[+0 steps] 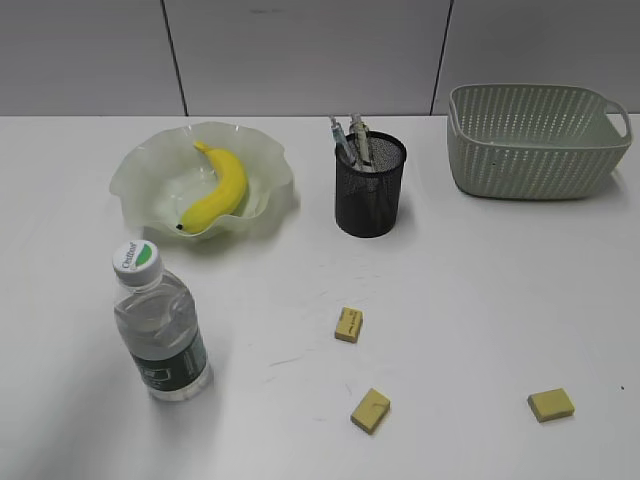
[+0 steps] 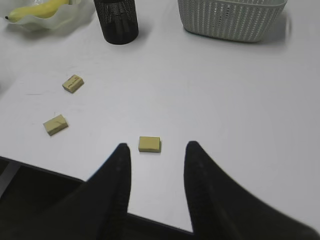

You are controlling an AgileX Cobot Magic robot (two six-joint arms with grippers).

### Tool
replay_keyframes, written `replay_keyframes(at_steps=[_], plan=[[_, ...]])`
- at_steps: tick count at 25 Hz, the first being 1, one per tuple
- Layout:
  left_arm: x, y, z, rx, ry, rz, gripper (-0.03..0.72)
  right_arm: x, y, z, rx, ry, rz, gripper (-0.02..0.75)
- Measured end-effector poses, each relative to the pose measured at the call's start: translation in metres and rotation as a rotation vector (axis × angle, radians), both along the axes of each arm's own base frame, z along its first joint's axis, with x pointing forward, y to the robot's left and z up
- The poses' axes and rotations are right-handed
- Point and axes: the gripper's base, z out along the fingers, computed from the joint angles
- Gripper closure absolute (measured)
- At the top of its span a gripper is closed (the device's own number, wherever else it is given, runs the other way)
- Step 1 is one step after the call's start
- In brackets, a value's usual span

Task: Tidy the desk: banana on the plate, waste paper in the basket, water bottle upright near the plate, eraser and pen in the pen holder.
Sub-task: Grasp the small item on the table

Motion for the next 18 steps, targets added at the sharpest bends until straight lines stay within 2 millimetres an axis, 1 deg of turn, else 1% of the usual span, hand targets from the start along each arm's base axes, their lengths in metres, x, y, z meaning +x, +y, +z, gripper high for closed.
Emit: replay_keyframes(at_steps=[2,4,5,6,7,8,9,10,11,12,13,14,15,18], plan=[[0.032,-0.029,0.007,0.007,0.018,-0.127,0.274,0.0,0.0,-0.001,-0.001,0.002,0.0,0.456],[0.053,-0.07,0.009,0.045,0.027,-0.277,0.274,0.001,0.0,-0.001,-0.001,0.003,0.0,0.469],[0.056,-0.097,0.011,0.064,0.018,-0.36,0.274,0.001,0.0,-0.001,-0.001,0.003,0.0,0.473],[0.06,-0.127,0.007,0.091,0.035,-0.438,0.275,0.001,0.0,-0.001,-0.001,0.003,0.0,0.475],[0.061,-0.157,-0.005,0.128,0.079,-0.498,0.276,0.001,0.0,-0.001,-0.001,0.002,0.0,0.478],[0.063,-0.181,-0.014,0.143,0.135,-0.516,0.278,0.001,0.0,-0.001,-0.001,0.002,0.0,0.48],[0.065,-0.207,-0.031,0.206,0.19,-0.536,0.278,0.001,0.0,-0.001,-0.001,0.002,0.0,0.481],[0.069,-0.227,-0.055,0.279,0.281,-0.527,0.279,0.001,0.0,-0.001,-0.001,0.002,0.0,0.48],[0.076,-0.243,-0.076,0.328,0.359,-0.491,0.279,0.001,0.0,-0.001,-0.001,0.002,0.0,0.482],[0.084,-0.253,-0.092,0.388,0.407,-0.465,0.279,0.0,0.0,-0.001,-0.001,0.001,0.0,0.482],[0.094,-0.262,-0.113,0.44,0.467,-0.432,0.279,0.0,0.0,-0.001,-0.001,0.001,0.0,0.482],[0.101,-0.269,-0.133,0.483,0.518,-0.409,0.279,0.0,0.0,-0.001,0.0,0.0,0.0,0.482],[0.109,-0.275,-0.148,0.509,0.564,-0.389,0.279,0.0,0.0,-0.001,0.0,0.0,0.0,0.482],[0.125,-0.289,-0.183,0.571,0.649,-0.351,0.279,0.0,0.0,-0.001,0.0,0.0,0.0,0.482]])
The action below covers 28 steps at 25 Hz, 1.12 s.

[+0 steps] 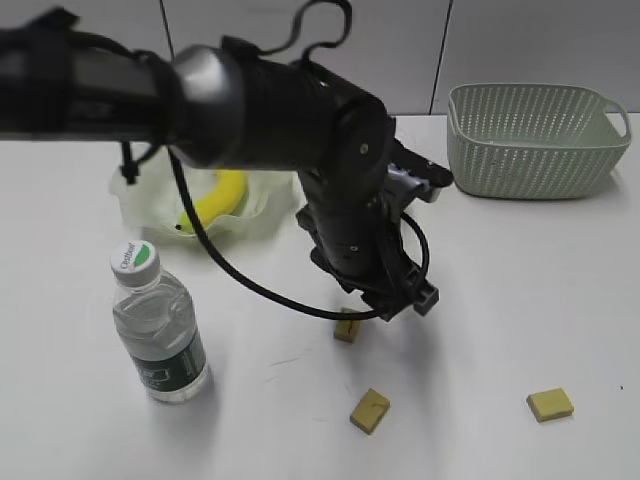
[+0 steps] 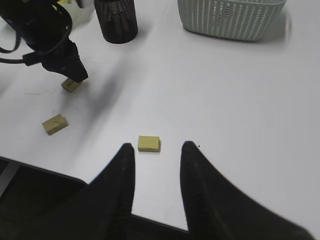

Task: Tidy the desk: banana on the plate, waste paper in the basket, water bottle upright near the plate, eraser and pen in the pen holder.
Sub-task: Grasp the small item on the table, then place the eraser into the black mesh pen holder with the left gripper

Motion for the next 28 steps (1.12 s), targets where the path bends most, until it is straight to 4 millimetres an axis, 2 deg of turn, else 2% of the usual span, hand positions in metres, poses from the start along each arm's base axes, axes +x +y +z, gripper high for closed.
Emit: replay_keyframes(at_steps=[4,7,13,15,17,19,21,22,23,25,27,28], plan=[[0.012,-0.012,-0.028,0.073,0.05,0.045,0.279,0.0,0.0,0.0,0.0,0.0,0.0,0.482],[0.018,-0.013,-0.04,0.141,0.054,0.081,0.279,0.0,0.0,0.0,0.001,0.0,0.0,0.482],[0.019,-0.009,-0.046,0.19,0.089,0.129,0.293,0.0,0.0,0.0,0.001,0.0,0.0,0.482],[0.019,-0.009,-0.046,0.189,0.088,0.131,0.362,0.0,0.0,0.0,0.001,0.0,0.0,0.482],[0.019,-0.009,-0.046,0.188,0.087,0.133,0.484,0.0,0.0,0.0,0.001,0.0,0.0,0.482],[0.021,-0.011,-0.043,0.171,0.064,0.127,0.503,0.0,0.0,0.0,0.001,0.0,0.0,0.482],[0.03,-0.014,-0.032,0.121,-0.008,0.116,0.503,0.0,0.0,0.0,0.001,0.0,0.0,0.482],[0.036,-0.017,-0.018,0.065,-0.058,0.114,0.503,0.0,0.0,0.0,0.001,0.0,0.0,0.482],[0.044,-0.019,-0.002,-0.001,-0.114,0.118,0.503,0.0,0.0,0.0,0.001,0.0,0.0,0.482],[0.062,-0.018,0.044,-0.158,-0.24,0.136,0.503,0.0,0.0,0.0,0.001,0.0,0.0,0.482],[0.084,-0.011,0.09,-0.316,-0.373,0.167,0.503,0.0,0.0,0.0,0.001,0.0,0.0,0.482],[0.094,-0.004,0.105,-0.366,-0.418,0.188,0.503,0.0,0.0,0.0,0.001,0.0,0.0,0.482]])
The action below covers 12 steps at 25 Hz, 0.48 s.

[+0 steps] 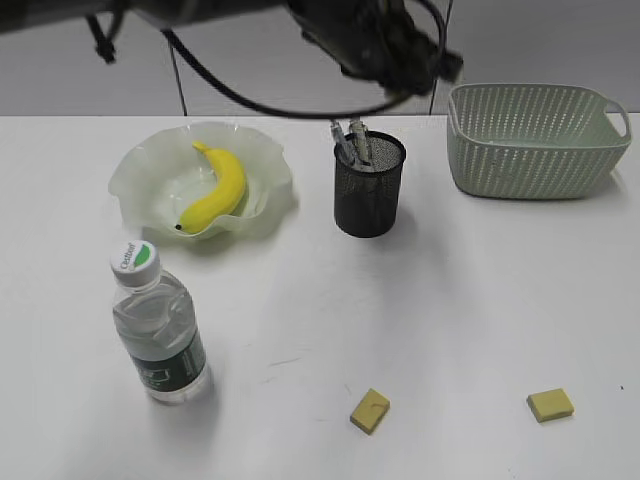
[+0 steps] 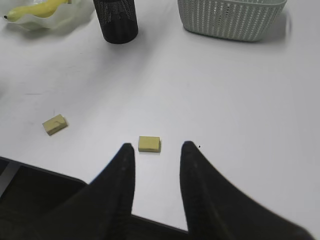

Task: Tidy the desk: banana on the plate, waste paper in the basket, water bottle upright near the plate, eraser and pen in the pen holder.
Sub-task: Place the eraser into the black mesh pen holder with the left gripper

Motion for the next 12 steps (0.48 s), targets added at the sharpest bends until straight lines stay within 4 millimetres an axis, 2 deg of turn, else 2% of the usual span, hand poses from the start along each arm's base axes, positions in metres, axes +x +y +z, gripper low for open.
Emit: replay_keyframes(at_steps=[2,3,6,8,10,12], plan=[[0.018,0.012,0.014,-0.07,-0.031,0.042,0.503,0.0,0.0,0.0,0.0,0.0,0.0,0.482],[0.027,0.019,0.01,-0.087,-0.011,0.069,0.503,0.0,0.0,0.0,0.0,0.0,0.0,0.482],[0.043,0.029,-0.019,-0.087,0.08,0.121,0.503,0.0,0.0,0.0,0.0,0.0,0.0,0.482],[0.045,0.027,-0.037,-0.077,0.131,0.131,0.501,0.0,0.0,0.0,0.0,0.0,0.0,0.482],[0.044,0.025,-0.041,-0.085,0.155,0.133,0.456,0.0,0.0,0.0,0.0,0.0,0.0,0.482],[0.043,0.024,-0.041,-0.095,0.161,0.134,0.363,0.0,0.0,0.0,0.0,0.0,0.0,0.482]])
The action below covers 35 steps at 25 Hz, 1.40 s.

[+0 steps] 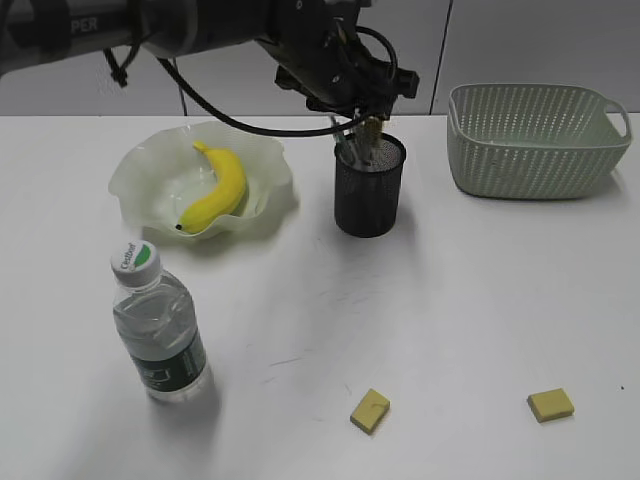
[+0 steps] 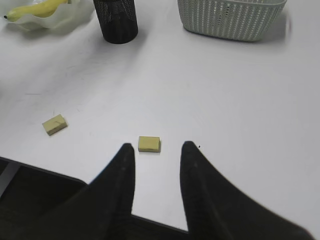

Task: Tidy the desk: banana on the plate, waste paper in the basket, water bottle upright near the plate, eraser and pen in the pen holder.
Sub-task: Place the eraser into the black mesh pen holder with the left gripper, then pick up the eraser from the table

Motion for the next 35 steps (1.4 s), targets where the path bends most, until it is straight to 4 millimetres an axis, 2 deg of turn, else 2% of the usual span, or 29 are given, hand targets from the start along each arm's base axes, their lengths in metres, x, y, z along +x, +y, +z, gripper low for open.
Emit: replay_keyframes(at_steps=[3,5,8,11,12,14,15,18,19,21,23,25,27,31,35], plan=[[-0.001,0.0,0.0,-0.002,0.017,0.001,0.209,0.0,0.0,0.0,0.0,0.0,0.0,0.482],[-0.004,0.0,-0.002,0.011,0.041,0.001,0.16,0.0,0.0,0.0,0.0,0.0,0.0,0.482],[-0.008,0.002,0.004,0.036,0.056,-0.004,0.137,0.0,0.0,0.0,0.0,0.0,0.0,0.482],[-0.014,0.014,0.031,0.097,0.005,-0.009,0.16,0.0,0.0,0.0,0.0,0.0,0.0,0.482],[-0.02,0.02,0.047,0.116,-0.023,-0.009,0.181,0.0,0.0,0.0,0.0,0.0,0.0,0.482],[-0.037,0.038,0.082,0.132,-0.08,-0.006,0.223,0.0,0.0,0.0,0.0,0.0,0.0,0.482],[-0.047,0.048,0.092,0.146,-0.091,-0.006,0.245,0.0,0.0,0.0,0.0,0.0,0.0,0.482],[-0.1,0.091,0.131,0.124,-0.15,-0.009,0.298,0.0,0.0,0.0,0.0,0.0,0.0,0.482],[-0.119,0.106,0.13,0.125,-0.155,-0.015,0.312,0.0,0.0,0.0,0.0,0.0,0.0,0.482],[-0.171,0.147,0.138,0.095,-0.198,-0.021,0.334,0.0,0.0,0.0,0.0,0.0,0.0,0.482],[-0.222,0.188,0.121,0.105,-0.185,-0.022,0.349,0.0,0.0,0.0,0.0,0.0,0.0,0.482],[-0.272,0.228,0.113,0.085,-0.207,-0.009,0.352,0.0,0.0,0.0,0.0,0.0,0.0,0.482],[-0.316,0.263,0.102,0.061,-0.208,0.01,0.354,0.0,0.0,0.0,0.0,0.0,0.0,0.482],[-0.371,0.309,0.088,0.034,-0.208,0.047,0.358,0.0,0.0,0.0,0.0,0.0,0.0,0.482],[-0.403,0.334,0.08,0.002,-0.215,0.066,0.358,0.0,0.0,0.0,0.0,0.0,0.0,0.482]])
